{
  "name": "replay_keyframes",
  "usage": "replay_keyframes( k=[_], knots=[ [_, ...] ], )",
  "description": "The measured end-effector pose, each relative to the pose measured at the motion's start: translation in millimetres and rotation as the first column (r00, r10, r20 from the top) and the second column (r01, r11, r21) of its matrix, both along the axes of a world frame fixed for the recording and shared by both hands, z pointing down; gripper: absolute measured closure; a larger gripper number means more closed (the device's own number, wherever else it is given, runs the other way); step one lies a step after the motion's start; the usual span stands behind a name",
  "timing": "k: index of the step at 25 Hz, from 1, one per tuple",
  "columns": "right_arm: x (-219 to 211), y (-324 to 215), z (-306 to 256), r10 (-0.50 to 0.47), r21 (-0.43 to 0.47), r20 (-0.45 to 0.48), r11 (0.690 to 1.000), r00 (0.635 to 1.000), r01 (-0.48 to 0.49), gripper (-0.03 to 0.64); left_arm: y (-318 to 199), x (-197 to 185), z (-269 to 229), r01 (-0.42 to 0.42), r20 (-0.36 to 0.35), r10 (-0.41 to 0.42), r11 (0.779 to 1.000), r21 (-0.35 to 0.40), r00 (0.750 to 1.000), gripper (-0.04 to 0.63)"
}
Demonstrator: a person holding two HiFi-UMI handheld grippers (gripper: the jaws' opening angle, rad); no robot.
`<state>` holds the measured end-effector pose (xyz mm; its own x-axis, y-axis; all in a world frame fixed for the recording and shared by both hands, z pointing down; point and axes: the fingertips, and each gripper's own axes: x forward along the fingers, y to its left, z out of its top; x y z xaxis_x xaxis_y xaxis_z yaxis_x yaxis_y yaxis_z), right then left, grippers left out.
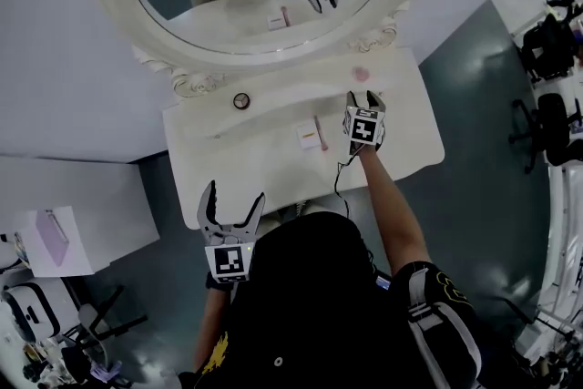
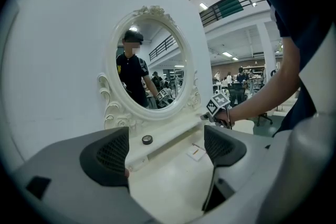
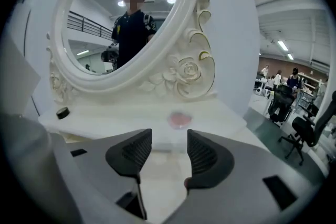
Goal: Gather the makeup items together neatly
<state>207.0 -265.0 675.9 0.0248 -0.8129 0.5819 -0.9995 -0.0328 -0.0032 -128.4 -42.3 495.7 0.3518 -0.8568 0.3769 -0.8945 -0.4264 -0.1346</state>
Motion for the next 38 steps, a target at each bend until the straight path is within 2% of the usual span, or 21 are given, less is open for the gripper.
replay_keyframes(
  k=[2, 6, 8, 10, 16, 24, 35, 38],
  knots=[
    [16.0, -20.7, -4.5, 0.010, -0.009, 0.000, 1.000, 1.000, -0.010, 0.387, 1.9, -1.4, 0.6, 0.001, 0.007, -0.001, 1.000, -0.009, 1.000, 0.143],
    [20.7, -57.6, 5.1, -0.028, -0.087, -0.009, 0.996, 1.000, 0.027, 0.321, -3.7, -2.5, -5.8, 0.022, 0.002, -0.022, 1.000, -0.004, 1.000, 0.144],
    [21.1, -63.8, 10.2, -0.024, -0.136, -0.017, 0.990, 1.000, 0.021, 0.320, -4.8, -4.8, -7.6, 0.038, -0.010, -0.038, 0.999, 0.006, 0.999, 0.144],
    [22.6, -64.0, 7.0, -0.004, -0.153, -0.001, 0.988, 1.000, 0.004, 0.355, -4.4, -9.4, -4.7, 0.045, 0.002, -0.045, 0.999, -0.014, 0.999, 0.144],
    [19.3, -61.7, 6.0, -0.022, -0.118, 0.021, 0.993, 1.000, 0.024, 0.370, -10.4, -12.6, -5.1, 0.056, -0.020, -0.056, 0.998, -0.012, 0.998, 0.149],
    [-0.5, -41.2, 6.4, -0.144, -0.049, 0.040, 0.988, 0.989, 0.146, 0.370, -12.6, -11.4, -5.5, 0.050, -0.018, -0.050, 0.999, -0.013, 0.999, 0.150],
    [-45.1, 6.5, -15.4, -0.276, 0.024, 0.051, 0.961, 0.960, 0.275, 0.370, -8.7, -2.7, 0.9, 0.028, -0.034, -0.029, 0.999, -0.014, 0.999, 0.150],
    [-57.3, 20.0, -18.2, -0.329, 0.029, 0.022, 0.944, 0.944, 0.328, 0.370, -10.0, 1.8, -3.0, 0.026, -0.058, -0.026, 1.000, 0.010, 0.998, 0.150]
  ],
)
